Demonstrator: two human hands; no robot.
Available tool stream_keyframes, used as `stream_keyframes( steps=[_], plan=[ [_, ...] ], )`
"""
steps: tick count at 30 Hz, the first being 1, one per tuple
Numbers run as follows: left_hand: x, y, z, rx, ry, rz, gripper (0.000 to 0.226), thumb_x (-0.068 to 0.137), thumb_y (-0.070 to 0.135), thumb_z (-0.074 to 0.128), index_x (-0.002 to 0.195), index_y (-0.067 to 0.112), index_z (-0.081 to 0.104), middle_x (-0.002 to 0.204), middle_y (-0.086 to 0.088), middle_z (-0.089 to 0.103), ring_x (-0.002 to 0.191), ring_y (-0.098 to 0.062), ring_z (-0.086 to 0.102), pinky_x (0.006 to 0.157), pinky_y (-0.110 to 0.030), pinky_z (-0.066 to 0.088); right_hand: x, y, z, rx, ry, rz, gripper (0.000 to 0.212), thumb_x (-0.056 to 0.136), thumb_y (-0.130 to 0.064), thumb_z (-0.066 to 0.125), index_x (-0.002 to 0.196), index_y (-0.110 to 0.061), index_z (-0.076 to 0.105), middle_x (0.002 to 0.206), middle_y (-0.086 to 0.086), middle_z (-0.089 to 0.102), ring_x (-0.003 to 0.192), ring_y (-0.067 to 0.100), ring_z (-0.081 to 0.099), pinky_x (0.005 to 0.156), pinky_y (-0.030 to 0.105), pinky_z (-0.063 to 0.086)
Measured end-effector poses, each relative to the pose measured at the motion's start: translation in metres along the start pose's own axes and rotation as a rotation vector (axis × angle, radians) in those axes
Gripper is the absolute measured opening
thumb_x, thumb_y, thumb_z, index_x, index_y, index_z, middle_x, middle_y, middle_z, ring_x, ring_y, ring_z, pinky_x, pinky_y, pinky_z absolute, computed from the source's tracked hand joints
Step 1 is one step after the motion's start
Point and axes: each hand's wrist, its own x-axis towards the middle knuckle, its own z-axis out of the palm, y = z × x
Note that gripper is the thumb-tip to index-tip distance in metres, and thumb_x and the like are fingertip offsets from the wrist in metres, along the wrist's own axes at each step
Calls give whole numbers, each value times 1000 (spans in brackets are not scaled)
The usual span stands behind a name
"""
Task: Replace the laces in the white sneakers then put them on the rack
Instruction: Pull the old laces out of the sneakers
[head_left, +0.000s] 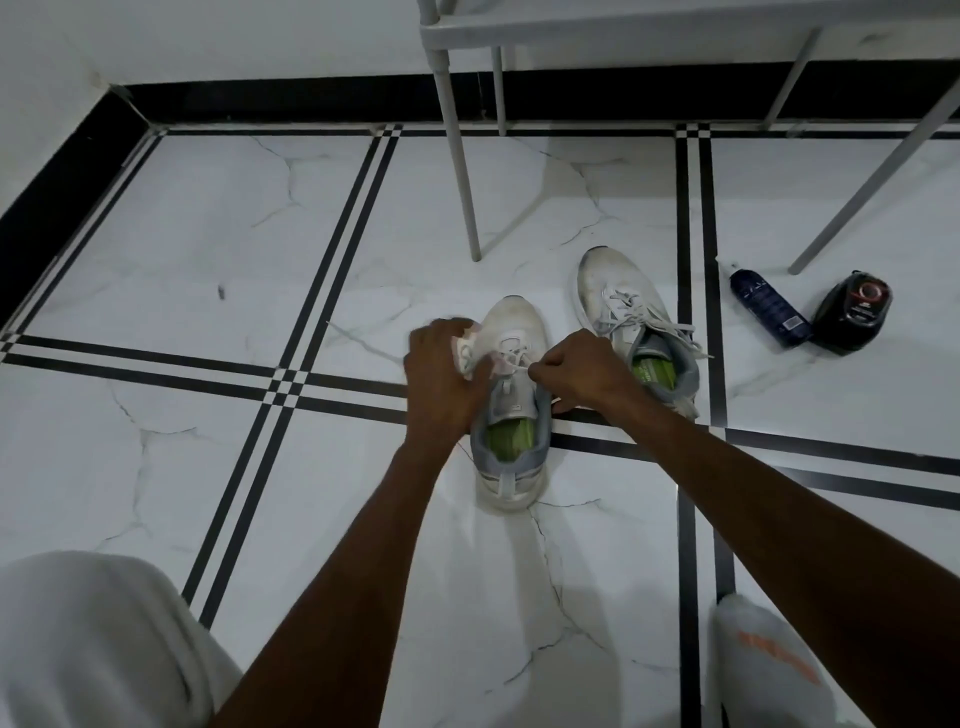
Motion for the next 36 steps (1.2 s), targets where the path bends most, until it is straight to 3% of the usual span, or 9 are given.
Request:
stream_keyframes(
  steps=[5, 9, 11, 16, 21, 25, 28, 31, 36],
  plan=[
    [-7, 19, 19, 351, -209, 254, 17, 93, 24, 61, 99, 19, 75, 114, 2, 68, 116, -25, 53, 97, -45, 39, -3, -4, 3, -42, -28, 0, 42, 88, -34, 69, 69, 4, 70, 71, 20, 71, 66, 30, 73, 68, 41, 62],
    [10, 2, -11, 38, 309, -319, 10, 92, 23, 68, 90, 16, 74, 99, -2, 71, 102, -26, 56, 82, -43, 50, -2, 0, 3, -32, -15, 31, 27, 88, -25, 69, 75, -2, 75, 76, 16, 74, 62, 24, 74, 60, 35, 62],
    [16, -10, -21, 112, 350, -453, 10, 92, 23, 65, 94, 17, 73, 104, -4, 69, 104, -28, 54, 78, -41, 50, -2, 1, 5, -21, -2, 34, 23, 86, -26, 71, 81, -5, 78, 77, 13, 75, 62, 24, 74, 61, 40, 63],
    [0, -15, -11, 57, 232, -218, 15, 90, 29, 60, 101, 22, 68, 109, -1, 64, 107, -24, 52, 87, -37, 45, -1, -3, 8, -44, 4, 29, 26, 84, -30, 75, 83, -4, 79, 75, 14, 75, 59, 25, 73, 60, 44, 63],
    [-4, 11, 11, 201, -190, 145, 21, 90, 31, 66, 106, 17, 69, 119, -1, 63, 115, -23, 50, 89, -38, 43, -5, -6, 10, -82, 15, -3, 30, 85, -35, 75, 81, -5, 78, 73, 13, 74, 54, 22, 72, 59, 39, 63],
    [6, 9, -4, 147, 35, -120, 10, 92, 9, 61, 94, 12, 71, 110, -7, 63, 110, -28, 53, 88, -47, 48, -4, -1, 7, -8, 8, 44, 23, 83, -25, 75, 79, -3, 77, 76, 14, 75, 58, 26, 73, 61, 45, 63],
    [11, -7, -18, -36, 261, -285, 29, 92, 26, 71, 111, 8, 61, 121, -11, 54, 111, -27, 52, 88, -40, 48, -4, 2, 8, -6, 30, 50, 26, 82, -27, 76, 94, -4, 74, 84, 13, 75, 57, 25, 73, 60, 43, 63],
    [-4, -1, -9, -174, 81, -185, 58, 80, 47, 81, 115, 15, 50, 117, -3, 49, 102, -19, 54, 78, -28, 47, -5, -3, 9, -116, 55, 2, 33, 80, -33, 75, 103, -11, 68, 89, 12, 72, 63, 26, 73, 63, 39, 63],
    [-21, -8, 7, -162, -86, -91, 14, 91, 18, 70, 97, 10, 60, 87, -3, 66, 78, -17, 61, 71, -39, 54, -4, 0, 13, -312, 92, -40, 29, 80, -24, 67, 105, -9, 63, 99, 16, 69, 89, 37, 68, 80, 44, 58]
  ],
)
